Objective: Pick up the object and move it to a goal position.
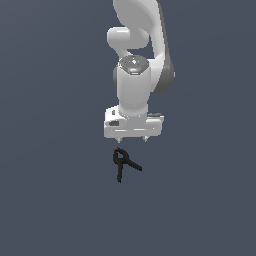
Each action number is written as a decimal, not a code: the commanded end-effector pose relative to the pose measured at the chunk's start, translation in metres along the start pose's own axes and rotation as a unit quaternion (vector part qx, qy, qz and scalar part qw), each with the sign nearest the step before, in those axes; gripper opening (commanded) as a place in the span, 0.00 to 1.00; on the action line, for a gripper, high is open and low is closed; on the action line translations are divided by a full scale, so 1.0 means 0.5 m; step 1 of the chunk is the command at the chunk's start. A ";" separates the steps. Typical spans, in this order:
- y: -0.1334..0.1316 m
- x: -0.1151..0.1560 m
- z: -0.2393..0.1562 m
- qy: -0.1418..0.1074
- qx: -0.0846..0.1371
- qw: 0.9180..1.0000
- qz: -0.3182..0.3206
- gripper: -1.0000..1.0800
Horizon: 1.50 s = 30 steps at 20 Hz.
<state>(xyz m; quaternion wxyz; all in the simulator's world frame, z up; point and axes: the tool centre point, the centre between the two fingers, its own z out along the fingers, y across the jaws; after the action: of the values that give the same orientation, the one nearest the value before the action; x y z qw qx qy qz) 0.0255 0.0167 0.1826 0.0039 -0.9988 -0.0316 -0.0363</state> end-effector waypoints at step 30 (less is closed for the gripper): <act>0.083 0.008 0.226 -0.036 0.005 0.978 -0.204 0.96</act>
<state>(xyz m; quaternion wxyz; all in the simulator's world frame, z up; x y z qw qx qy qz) 0.0398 -0.0227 0.0718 -0.0002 -0.9729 -0.2313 -0.0004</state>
